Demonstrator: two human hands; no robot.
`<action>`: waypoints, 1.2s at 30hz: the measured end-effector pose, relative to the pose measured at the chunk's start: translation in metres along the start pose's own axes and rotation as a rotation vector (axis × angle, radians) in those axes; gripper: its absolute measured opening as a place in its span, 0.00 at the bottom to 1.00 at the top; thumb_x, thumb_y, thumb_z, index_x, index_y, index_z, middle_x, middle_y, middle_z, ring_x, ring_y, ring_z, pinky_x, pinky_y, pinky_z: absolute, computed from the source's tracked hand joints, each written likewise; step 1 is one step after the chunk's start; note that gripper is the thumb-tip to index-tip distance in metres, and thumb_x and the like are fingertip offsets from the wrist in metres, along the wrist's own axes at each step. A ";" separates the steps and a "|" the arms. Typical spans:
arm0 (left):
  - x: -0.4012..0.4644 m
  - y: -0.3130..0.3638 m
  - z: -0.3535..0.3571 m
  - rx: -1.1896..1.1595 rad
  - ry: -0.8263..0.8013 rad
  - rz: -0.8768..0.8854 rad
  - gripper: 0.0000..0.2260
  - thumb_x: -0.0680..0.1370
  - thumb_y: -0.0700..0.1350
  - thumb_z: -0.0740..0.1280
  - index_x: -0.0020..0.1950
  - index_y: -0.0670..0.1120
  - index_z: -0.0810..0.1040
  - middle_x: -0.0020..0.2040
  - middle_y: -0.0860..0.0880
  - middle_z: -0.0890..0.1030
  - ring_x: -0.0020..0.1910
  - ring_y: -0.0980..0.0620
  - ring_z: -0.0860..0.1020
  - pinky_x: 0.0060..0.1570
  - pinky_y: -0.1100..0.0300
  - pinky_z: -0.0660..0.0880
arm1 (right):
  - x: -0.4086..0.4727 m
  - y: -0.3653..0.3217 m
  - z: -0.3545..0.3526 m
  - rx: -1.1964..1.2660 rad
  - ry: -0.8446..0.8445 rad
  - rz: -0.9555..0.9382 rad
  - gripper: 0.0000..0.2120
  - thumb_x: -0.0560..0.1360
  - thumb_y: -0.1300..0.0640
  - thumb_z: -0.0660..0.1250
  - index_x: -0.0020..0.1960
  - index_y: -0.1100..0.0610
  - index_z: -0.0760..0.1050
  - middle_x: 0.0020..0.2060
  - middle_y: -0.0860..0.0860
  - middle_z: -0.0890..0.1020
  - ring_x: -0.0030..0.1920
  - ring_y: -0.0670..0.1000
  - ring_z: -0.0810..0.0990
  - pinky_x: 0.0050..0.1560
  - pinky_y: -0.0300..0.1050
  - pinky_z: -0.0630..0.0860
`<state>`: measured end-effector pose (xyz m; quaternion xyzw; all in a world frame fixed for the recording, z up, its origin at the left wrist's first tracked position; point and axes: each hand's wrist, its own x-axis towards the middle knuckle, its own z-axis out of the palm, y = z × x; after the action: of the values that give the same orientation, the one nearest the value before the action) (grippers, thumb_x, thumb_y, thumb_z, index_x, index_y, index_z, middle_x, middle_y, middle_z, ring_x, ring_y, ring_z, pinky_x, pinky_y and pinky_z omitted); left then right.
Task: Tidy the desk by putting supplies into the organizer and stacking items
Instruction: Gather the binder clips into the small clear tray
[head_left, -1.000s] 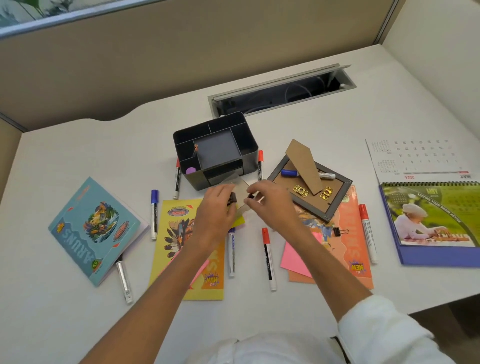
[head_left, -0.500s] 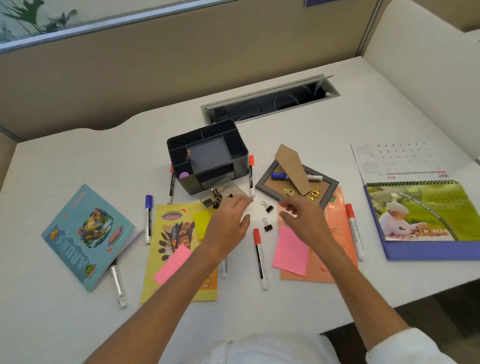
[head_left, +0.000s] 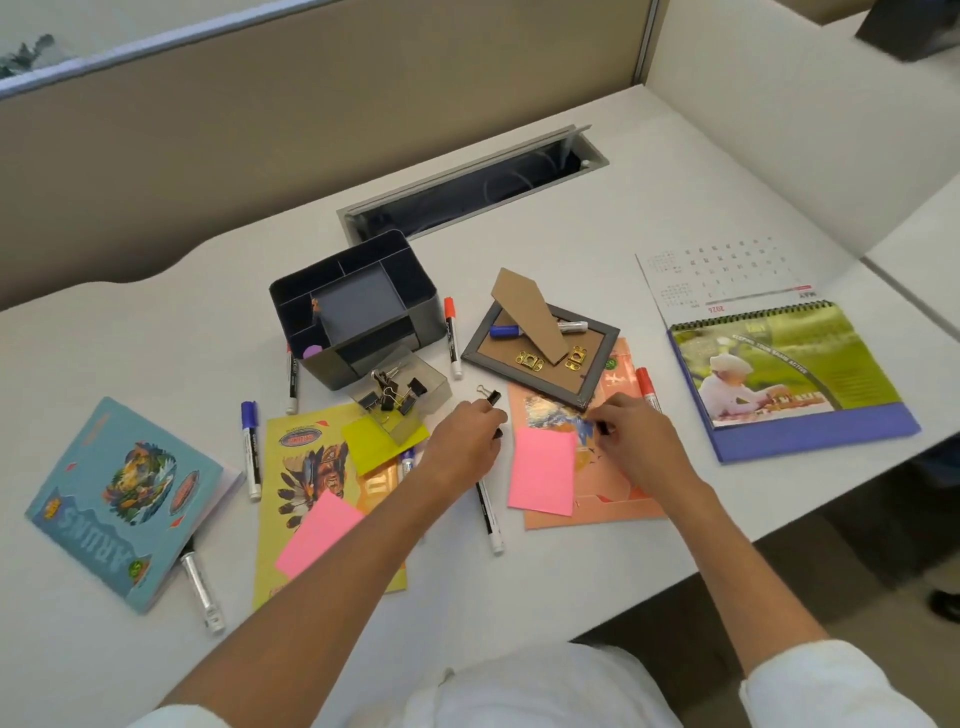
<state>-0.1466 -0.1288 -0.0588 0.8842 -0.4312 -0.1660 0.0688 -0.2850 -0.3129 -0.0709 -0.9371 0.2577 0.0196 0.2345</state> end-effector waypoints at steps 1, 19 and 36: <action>0.001 0.001 0.001 0.019 -0.003 0.009 0.13 0.79 0.41 0.60 0.62 0.43 0.76 0.58 0.45 0.76 0.57 0.45 0.73 0.49 0.50 0.75 | 0.000 -0.001 0.001 0.002 -0.001 -0.002 0.13 0.75 0.62 0.65 0.56 0.52 0.81 0.51 0.50 0.81 0.50 0.53 0.78 0.46 0.44 0.75; -0.019 -0.049 -0.036 -0.277 0.478 -0.091 0.11 0.74 0.36 0.66 0.55 0.44 0.81 0.52 0.50 0.80 0.49 0.53 0.77 0.48 0.62 0.76 | 0.065 -0.113 0.038 -0.006 -0.042 -0.163 0.10 0.77 0.61 0.64 0.55 0.59 0.82 0.57 0.51 0.79 0.50 0.54 0.80 0.50 0.47 0.76; -0.051 -0.105 -0.024 -0.517 0.450 -0.499 0.34 0.72 0.58 0.71 0.74 0.49 0.63 0.74 0.51 0.62 0.74 0.53 0.59 0.67 0.59 0.60 | 0.082 -0.143 0.027 0.061 0.026 -0.174 0.09 0.75 0.62 0.66 0.52 0.58 0.82 0.50 0.53 0.81 0.46 0.52 0.79 0.43 0.38 0.67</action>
<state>-0.0896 -0.0243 -0.0520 0.9293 -0.1224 -0.0828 0.3384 -0.1417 -0.2314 -0.0470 -0.9486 0.1789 -0.0209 0.2602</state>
